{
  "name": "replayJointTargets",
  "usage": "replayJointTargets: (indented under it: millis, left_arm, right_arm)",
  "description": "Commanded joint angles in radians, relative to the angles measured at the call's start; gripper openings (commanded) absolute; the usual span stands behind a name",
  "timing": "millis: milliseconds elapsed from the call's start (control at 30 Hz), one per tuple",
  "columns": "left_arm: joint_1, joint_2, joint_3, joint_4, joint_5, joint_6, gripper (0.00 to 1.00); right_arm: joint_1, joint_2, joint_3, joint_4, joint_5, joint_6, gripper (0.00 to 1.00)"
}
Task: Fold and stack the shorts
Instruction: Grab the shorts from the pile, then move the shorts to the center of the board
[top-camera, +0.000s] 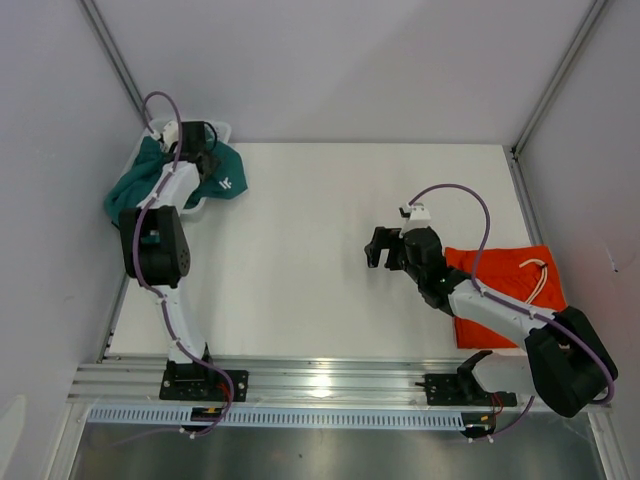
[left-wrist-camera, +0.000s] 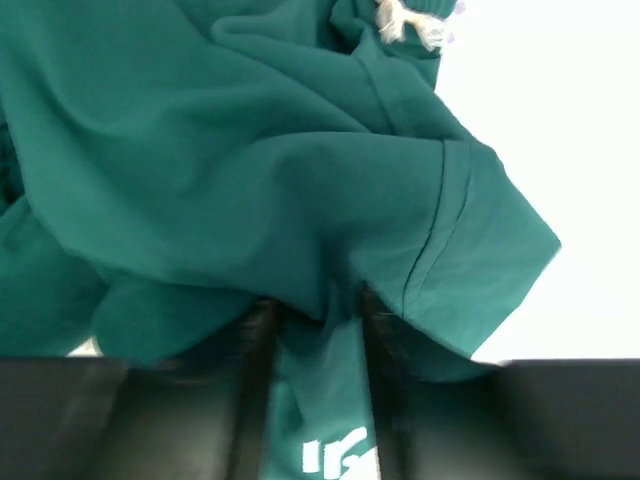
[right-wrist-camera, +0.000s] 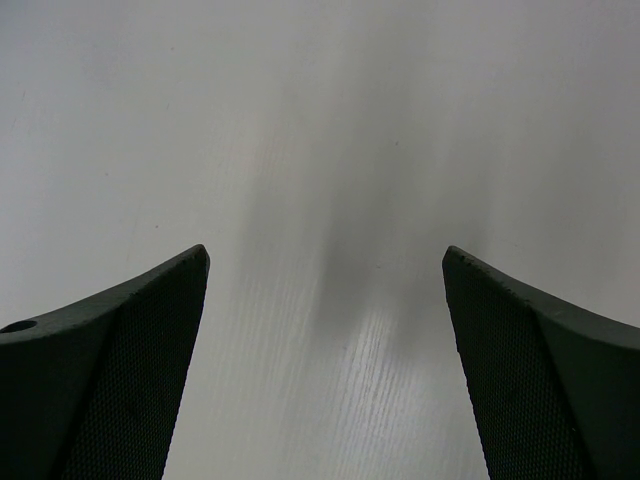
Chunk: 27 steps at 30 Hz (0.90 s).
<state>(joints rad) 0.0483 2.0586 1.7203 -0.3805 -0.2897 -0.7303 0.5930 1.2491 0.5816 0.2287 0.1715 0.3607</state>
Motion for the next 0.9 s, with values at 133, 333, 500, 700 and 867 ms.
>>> replayJointTargets:
  millis: [133,333,500,700,867]
  left_arm:
    - [0.004,-0.193,-0.064,0.092,-0.081,0.026,0.00]
    - [0.001,-0.366,-0.057,0.088,-0.092,0.057,0.00]
    - [-0.036,-0.486,-0.041,0.095,-0.051,0.098,0.00]
    - [-0.185,-0.649,-0.038,0.202,0.004,0.141,0.00]
    - [-0.309,-0.735,0.019,0.299,0.123,0.178,0.00]
  right_arm:
    - [0.005,0.021,0.009,0.041,0.043,-0.019,0.99]
    - [0.005,0.026,0.012,0.041,0.042,-0.022,0.99]
    - [0.005,0.026,0.011,0.047,0.053,-0.026,0.99]
    - [0.004,-0.019,-0.022,0.067,0.059,-0.035,0.99]
    - [0.001,-0.074,-0.066,0.115,0.057,-0.040,1.00]
